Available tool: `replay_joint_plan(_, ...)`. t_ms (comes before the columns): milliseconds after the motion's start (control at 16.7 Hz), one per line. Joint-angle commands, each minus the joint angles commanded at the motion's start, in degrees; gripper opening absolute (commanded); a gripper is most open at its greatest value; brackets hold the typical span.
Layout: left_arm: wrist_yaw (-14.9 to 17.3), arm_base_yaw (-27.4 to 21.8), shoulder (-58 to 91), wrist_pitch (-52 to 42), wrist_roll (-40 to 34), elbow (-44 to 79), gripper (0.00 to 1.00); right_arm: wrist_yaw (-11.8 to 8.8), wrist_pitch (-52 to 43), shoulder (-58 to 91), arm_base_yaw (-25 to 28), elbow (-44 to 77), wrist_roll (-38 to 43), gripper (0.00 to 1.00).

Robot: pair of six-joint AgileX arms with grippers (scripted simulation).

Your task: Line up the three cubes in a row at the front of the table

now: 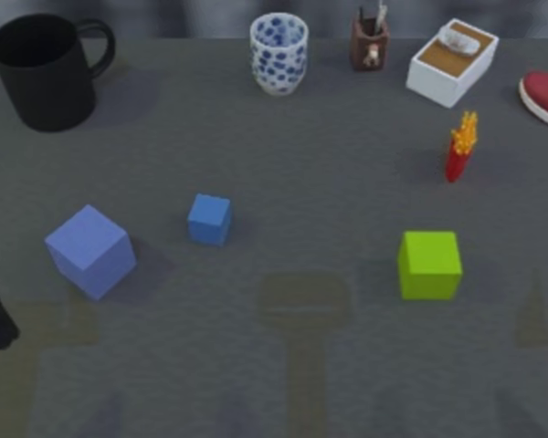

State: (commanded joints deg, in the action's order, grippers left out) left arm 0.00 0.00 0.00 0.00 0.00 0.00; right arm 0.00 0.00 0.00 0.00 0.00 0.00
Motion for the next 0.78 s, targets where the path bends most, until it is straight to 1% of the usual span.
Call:
replay_joint_plan(180, -0.05, -0.09, 0.57, -0.32, -0.08, 0.56, 1.0, 0.0, 0.0, 0.0, 0.0, 0.0, 0.0, 1.0)
replay_joint_plan(360, -0.31, -1.11, 5.91, -3.55, -0.7, 5.8, 1.0, 0.0, 0.0, 0.0, 0.0, 0.0, 0.0, 1.0)
replay_joint_plan(540, -0.38, -3.35, 16.73, -10.01, -1.74, 15.92, 1.0, 0.0, 0.0, 0.0, 0.0, 0.0, 0.0, 1.0)
replay_joint_plan(780, -0.18, -7.68, 38.88, -22.5, -3.5, 34.9, 1.0, 0.0, 0.0, 0.0, 0.0, 0.0, 0.0, 1.0)
